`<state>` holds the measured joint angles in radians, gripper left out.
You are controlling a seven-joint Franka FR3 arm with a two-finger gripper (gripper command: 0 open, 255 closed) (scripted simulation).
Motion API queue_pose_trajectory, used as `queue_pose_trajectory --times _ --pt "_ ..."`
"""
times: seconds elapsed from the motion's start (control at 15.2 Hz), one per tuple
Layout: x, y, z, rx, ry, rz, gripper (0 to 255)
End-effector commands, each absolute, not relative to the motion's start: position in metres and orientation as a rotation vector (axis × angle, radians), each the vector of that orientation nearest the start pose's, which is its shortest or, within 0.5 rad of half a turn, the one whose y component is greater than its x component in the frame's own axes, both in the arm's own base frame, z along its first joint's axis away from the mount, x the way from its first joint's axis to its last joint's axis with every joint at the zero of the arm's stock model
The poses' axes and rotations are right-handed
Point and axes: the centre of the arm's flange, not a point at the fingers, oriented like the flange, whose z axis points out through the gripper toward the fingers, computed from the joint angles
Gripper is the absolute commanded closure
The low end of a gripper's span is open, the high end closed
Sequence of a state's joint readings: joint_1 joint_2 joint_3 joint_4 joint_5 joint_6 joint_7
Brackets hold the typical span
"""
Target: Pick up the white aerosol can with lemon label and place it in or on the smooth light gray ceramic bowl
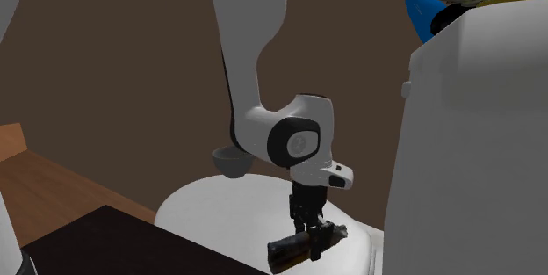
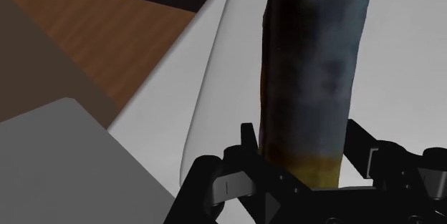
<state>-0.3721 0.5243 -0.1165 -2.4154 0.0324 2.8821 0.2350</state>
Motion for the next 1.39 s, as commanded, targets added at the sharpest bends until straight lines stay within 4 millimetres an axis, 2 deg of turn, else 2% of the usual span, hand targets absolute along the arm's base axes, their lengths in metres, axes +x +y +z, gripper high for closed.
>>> queue_pose_trajectory --times 0.0,1.32 --pt "0.411 -0.228 0.106 -2.968 1.154 0.094 255" --pt "0.411 -0.228 0.211 -2.968 1.154 0.094 255"
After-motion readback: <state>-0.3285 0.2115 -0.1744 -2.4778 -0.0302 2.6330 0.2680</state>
